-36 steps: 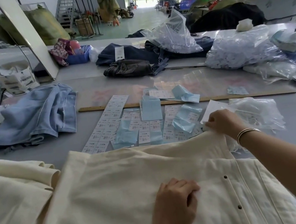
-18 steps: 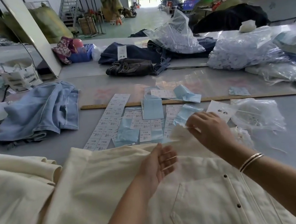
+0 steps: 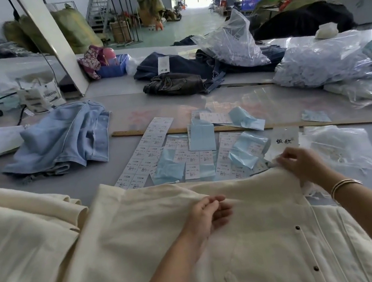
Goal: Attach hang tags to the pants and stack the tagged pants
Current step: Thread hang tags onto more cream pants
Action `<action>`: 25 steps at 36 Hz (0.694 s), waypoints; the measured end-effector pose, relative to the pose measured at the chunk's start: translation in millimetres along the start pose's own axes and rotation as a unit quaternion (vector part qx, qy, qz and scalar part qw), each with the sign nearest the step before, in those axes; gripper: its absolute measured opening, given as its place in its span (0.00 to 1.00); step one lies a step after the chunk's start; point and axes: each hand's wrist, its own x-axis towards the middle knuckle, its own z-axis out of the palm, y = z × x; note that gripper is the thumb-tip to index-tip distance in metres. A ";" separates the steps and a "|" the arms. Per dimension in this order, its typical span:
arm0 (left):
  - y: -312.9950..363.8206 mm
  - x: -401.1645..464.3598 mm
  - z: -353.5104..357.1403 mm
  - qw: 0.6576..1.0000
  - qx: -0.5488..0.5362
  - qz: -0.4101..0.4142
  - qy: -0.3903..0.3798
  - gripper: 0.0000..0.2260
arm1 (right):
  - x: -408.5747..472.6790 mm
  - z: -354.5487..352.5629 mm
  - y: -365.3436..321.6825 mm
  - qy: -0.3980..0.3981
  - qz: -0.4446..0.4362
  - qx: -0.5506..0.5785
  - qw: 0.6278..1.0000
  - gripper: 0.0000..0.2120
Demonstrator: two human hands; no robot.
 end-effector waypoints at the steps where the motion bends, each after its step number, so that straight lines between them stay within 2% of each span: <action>1: 2.2 0.9 -0.8 1.000 -0.014 -0.012 -0.005 0.10 | -1.1 -5.1 -4.2 0.015 -0.011 0.001 1.000 0.07; 5: 13.4 8.2 -4.7 0.994 -0.069 -0.075 -0.035 0.14 | -21.8 -24.5 -46.1 0.170 -0.137 0.021 0.975 0.04; 6: 16.0 10.9 -5.0 0.992 -0.081 -0.086 -0.039 0.17 | -31.3 -24.5 -63.1 0.176 -0.192 0.029 0.965 0.02; 9: 23.8 17.6 -6.9 0.990 -0.105 -0.085 -0.049 0.23 | -70.3 -11.2 -111.8 0.093 -0.388 0.007 0.917 0.06; 11: 30.1 20.2 -8.8 0.993 -0.100 -0.062 -0.021 0.22 | -92.0 -0.3 -131.0 0.003 -0.498 -0.040 0.866 0.04; 13: 35.2 24.7 -14.8 0.998 0.020 -0.001 0.058 0.16 | -97.2 6.8 -140.4 -0.074 -0.527 -0.030 0.846 0.09; 14: 37.1 27.4 -19.9 0.984 0.136 0.047 0.110 0.14 | -94.3 9.2 -144.4 -0.086 -0.499 0.028 0.862 0.12; 15: 39.3 29.2 -25.6 0.947 0.266 0.099 0.151 0.12 | -88.3 11.0 -149.2 -0.075 -0.442 0.112 0.887 0.12; 17: 42.9 29.4 -36.8 0.841 0.484 0.168 0.177 0.10 | -68.9 16.5 -157.7 -0.021 -0.281 0.247 0.927 0.08; 19: 40.3 28.6 -46.6 0.760 0.588 0.216 0.175 0.11 | -43.4 28.2 -162.5 0.000 -0.183 0.202 0.962 0.07; 21: 31.1 31.2 -56.0 0.728 0.622 0.244 0.153 0.10 | -23.4 44.8 -163.8 -0.049 -0.179 0.096 0.978 0.09; 25: 12.0 36.7 -66.3 0.671 0.678 0.267 0.138 0.16 | -7.5 81.0 -165.5 -0.169 -0.227 -0.043 0.958 0.15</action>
